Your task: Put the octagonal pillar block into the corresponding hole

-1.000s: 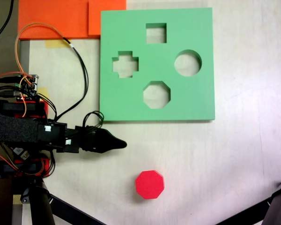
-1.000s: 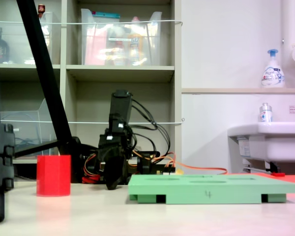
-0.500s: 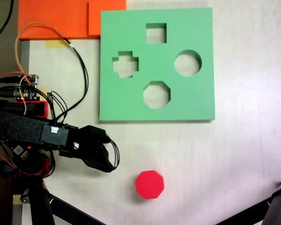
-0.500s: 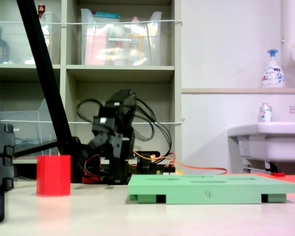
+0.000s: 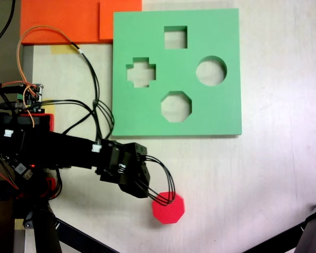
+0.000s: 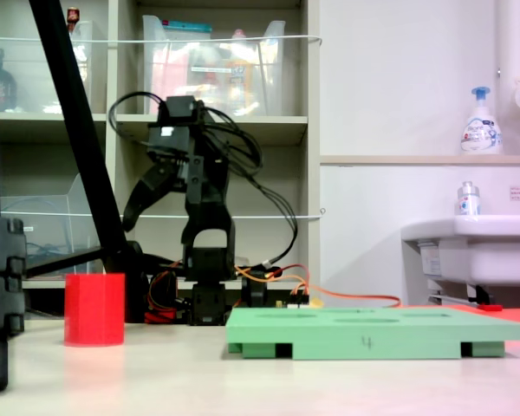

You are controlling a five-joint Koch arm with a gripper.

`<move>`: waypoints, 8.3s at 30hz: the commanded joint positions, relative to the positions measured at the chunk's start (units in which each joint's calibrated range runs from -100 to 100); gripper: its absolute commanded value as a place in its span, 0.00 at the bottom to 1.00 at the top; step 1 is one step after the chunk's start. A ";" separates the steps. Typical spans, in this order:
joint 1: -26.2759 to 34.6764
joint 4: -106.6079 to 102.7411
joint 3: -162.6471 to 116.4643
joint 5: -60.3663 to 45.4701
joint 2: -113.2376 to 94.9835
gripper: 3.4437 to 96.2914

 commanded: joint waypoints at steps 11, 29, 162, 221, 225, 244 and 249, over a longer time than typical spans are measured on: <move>-4.54 -2.09 18.09 -2.44 26.83 0.98; -6.59 3.40 21.28 -4.05 49.74 0.97; 23.20 -4.11 42.52 22.52 60.49 0.40; 11.97 11.39 59.57 -13.09 8.40 0.65; 6.15 23.53 59.47 -18.17 7.14 0.58; 4.84 105.09 -61.17 -26.72 -35.32 0.50; 6.89 104.41 -85.10 -28.33 -45.23 0.50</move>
